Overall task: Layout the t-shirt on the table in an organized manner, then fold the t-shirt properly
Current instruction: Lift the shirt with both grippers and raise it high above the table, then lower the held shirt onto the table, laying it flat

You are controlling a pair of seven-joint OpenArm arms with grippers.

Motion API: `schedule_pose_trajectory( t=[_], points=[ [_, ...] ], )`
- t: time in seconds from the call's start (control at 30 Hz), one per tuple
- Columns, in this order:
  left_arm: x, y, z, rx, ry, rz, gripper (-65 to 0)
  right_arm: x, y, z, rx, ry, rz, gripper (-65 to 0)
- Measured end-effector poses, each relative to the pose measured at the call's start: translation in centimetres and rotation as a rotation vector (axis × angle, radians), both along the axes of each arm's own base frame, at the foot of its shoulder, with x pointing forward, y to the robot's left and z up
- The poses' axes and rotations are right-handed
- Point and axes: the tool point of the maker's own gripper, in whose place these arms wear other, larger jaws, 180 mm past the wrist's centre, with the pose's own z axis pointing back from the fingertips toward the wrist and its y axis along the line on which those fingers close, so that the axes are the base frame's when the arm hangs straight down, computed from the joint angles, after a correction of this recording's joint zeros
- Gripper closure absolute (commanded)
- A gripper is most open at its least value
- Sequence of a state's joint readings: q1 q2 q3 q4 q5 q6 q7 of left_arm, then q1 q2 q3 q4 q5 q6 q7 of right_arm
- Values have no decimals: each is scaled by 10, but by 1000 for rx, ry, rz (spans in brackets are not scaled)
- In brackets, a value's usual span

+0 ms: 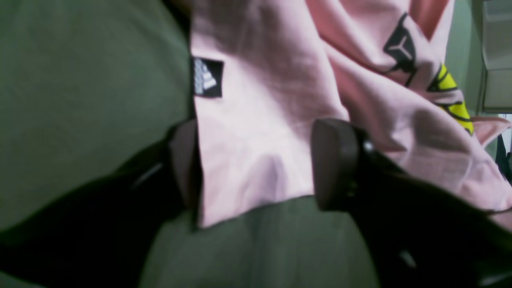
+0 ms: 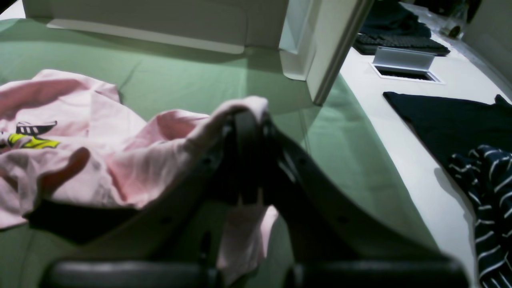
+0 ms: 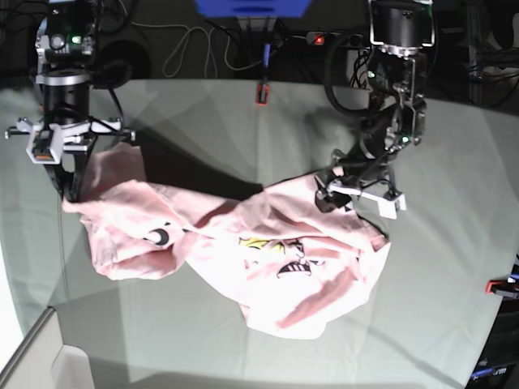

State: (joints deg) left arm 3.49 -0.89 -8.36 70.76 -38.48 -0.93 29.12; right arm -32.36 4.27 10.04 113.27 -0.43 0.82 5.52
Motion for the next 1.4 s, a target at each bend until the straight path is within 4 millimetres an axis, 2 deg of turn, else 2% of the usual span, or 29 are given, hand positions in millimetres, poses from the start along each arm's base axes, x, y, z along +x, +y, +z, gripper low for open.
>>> schedule_pose_trajectory(
  t=[0.1, 0.2, 0.23, 0.33, 0.4, 0.47, 0.57, 0.63, 0.73, 0.8, 0.9, 1.0, 1.13, 1.27, 1.4],
  points=[
    [-10, -8, -6, -30, 27, -8, -157, 1, 0, 1, -1, -3, 1, 0],
    [-16, -7, -9, -31, 45, -13, -20, 0, 0, 0, -1, -1, 1, 0],
    [-17, -7, -8, -24, 52, -21, 0, 0, 0, 0, -2, -1, 2, 0],
    [-15, -1, 7, 5, 27, -39, -5, 1, 0, 1, -2, -5, 1, 0],
    [-2, 13, 35, 49, -55, -45, -2, 6, -1, 5, -3, -18, 2, 0],
    [18, 26, 72, 93, -163, -40, -2, 8, -1, 8, -6, -30, 4, 0],
    [50, 33, 154, 146, -391, -65, -2, 9, 0, 8, -5, -32, 4, 0],
    [59, 35, 197, 181, -508, -80, -2, 11, 0, 10, -4, -40, 4, 0],
    [66, 43, 232, 213, -590, -73, -2, 25, -1, 23, -5, -91, 2, 0],
    [75, 57, 250, 240, -628, -44, -2, 35, -1, 34, -5, -130, 1, 0],
    [93, 77, 293, 314, -729, -42, -2, 46, -5, 39, 5, -122, -22, 0],
    [101, 93, 326, 390, -800, -47, -2, 55, -14, 66, -14, -203, -44, 0],
    [112, 94, 361, 408, -872, -50, -2, 69, -19, 98, -29, -302, -52, 0],
    [120, 91, 417, 419, -1006, -28, -2, 89, -21, 142, -45, -440, -47, 0],
    [116, 82, 476, 444, -1157, -24, -2, 101, -18, 199, -51, -632, -39, 0]
  ],
)
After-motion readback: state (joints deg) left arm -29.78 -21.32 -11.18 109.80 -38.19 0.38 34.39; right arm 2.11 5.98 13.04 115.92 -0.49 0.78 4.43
